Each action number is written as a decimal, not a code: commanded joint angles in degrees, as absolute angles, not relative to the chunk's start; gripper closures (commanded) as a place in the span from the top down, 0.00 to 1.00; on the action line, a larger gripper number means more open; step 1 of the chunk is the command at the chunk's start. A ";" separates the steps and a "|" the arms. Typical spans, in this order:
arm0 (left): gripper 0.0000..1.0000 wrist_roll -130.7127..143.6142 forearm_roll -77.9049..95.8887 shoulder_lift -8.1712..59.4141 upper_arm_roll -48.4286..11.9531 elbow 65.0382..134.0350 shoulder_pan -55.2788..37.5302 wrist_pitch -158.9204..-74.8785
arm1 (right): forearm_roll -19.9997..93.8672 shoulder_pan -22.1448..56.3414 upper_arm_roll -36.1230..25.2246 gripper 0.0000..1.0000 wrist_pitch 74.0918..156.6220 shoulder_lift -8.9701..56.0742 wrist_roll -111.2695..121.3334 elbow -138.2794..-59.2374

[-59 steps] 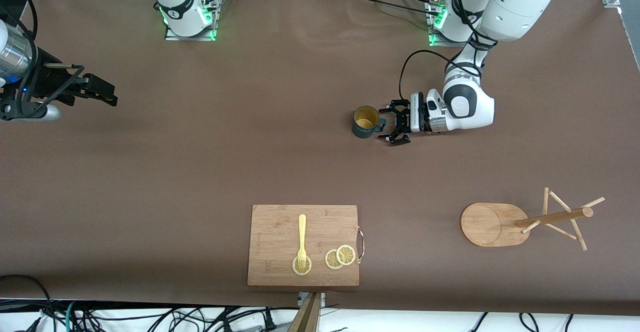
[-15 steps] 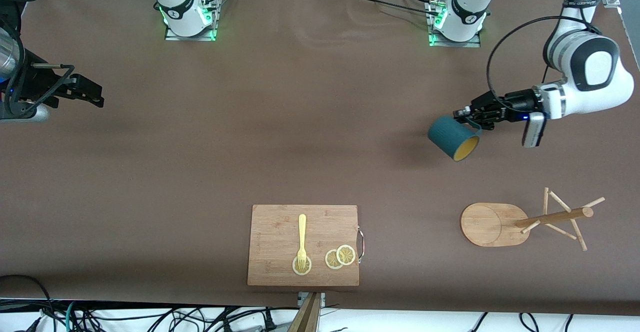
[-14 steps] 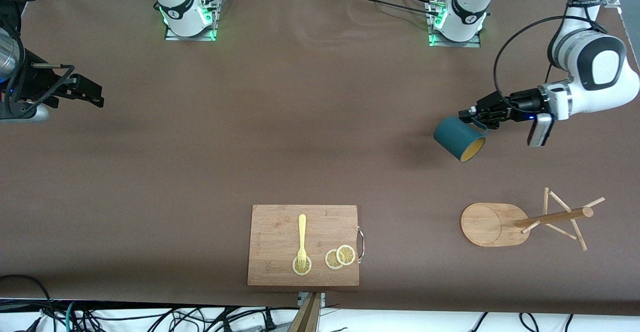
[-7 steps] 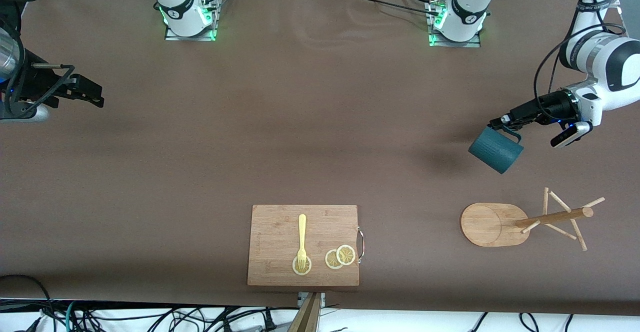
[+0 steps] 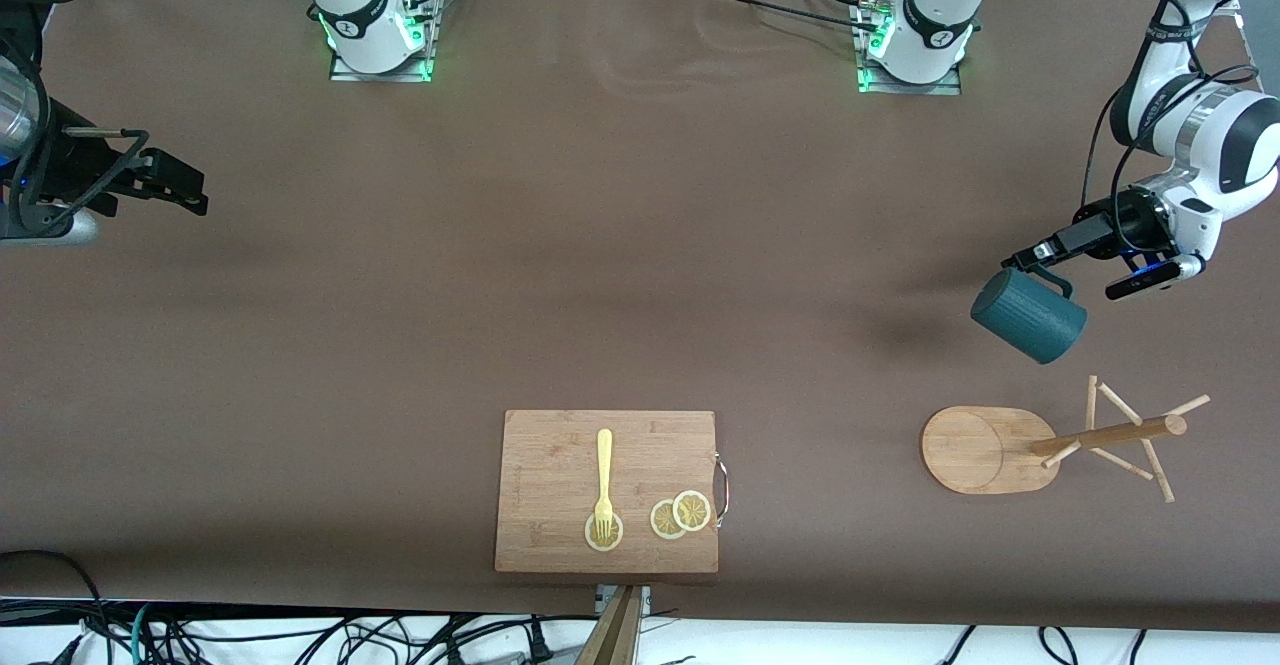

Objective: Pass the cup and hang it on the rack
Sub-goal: 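Lift the mug by its handle with the left gripper toward the rack, then lower the mug onto the rack's wooden peg with the left gripper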

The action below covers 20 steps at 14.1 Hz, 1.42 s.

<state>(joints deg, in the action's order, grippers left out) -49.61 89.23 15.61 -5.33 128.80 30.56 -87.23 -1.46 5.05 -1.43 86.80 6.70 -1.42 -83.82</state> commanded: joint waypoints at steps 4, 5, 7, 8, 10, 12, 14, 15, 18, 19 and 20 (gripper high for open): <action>0.00 -48.96 92.72 24.69 -6.15 123.41 33.75 -80.87 | -1.58 4.39 -0.79 1.00 86.57 6.94 -1.58 -82.97; 0.00 -48.87 92.72 25.13 -6.15 122.96 34.45 -80.42 | -1.58 4.39 -0.88 1.00 86.66 6.94 -1.58 -82.97; 0.00 -48.87 92.81 26.80 -6.15 121.65 35.15 -79.46 | -1.58 4.39 -0.88 1.00 86.66 6.94 -1.58 -82.97; 0.00 -48.78 92.81 28.02 -6.15 120.51 35.77 -78.50 | -1.58 4.39 -0.88 1.00 86.66 6.94 -1.58 -82.97; 0.00 -48.69 92.55 30.49 -6.33 118.22 36.38 -77.44 | -1.58 4.39 -0.88 1.00 86.66 6.94 -1.58 -82.97; 0.00 -48.69 92.55 33.65 -6.42 115.50 37.26 -76.38 | -1.67 4.39 -0.88 1.00 86.66 6.94 -1.58 -82.97; 0.00 -48.60 92.64 37.16 -6.59 111.73 37.44 -75.77 | -1.67 4.39 -0.88 1.00 86.66 6.94 -1.50 -82.97; 0.00 -48.60 92.64 38.31 -6.59 110.23 37.44 -75.33 | -1.58 4.39 -0.88 1.00 86.66 6.94 -1.49 -82.97; 0.00 -48.60 92.81 40.42 -6.68 108.55 37.44 -75.06 | -1.58 4.39 -0.88 1.00 86.66 6.94 -1.58 -82.97; 0.00 -48.60 92.81 41.65 -6.59 107.33 37.44 -74.71 | -1.67 4.39 -0.88 1.00 86.66 6.94 -1.58 -82.97; 0.00 -48.60 92.81 43.23 -6.59 106.18 37.44 -73.75 | -1.67 4.39 -0.88 1.00 86.66 6.94 -1.58 -82.97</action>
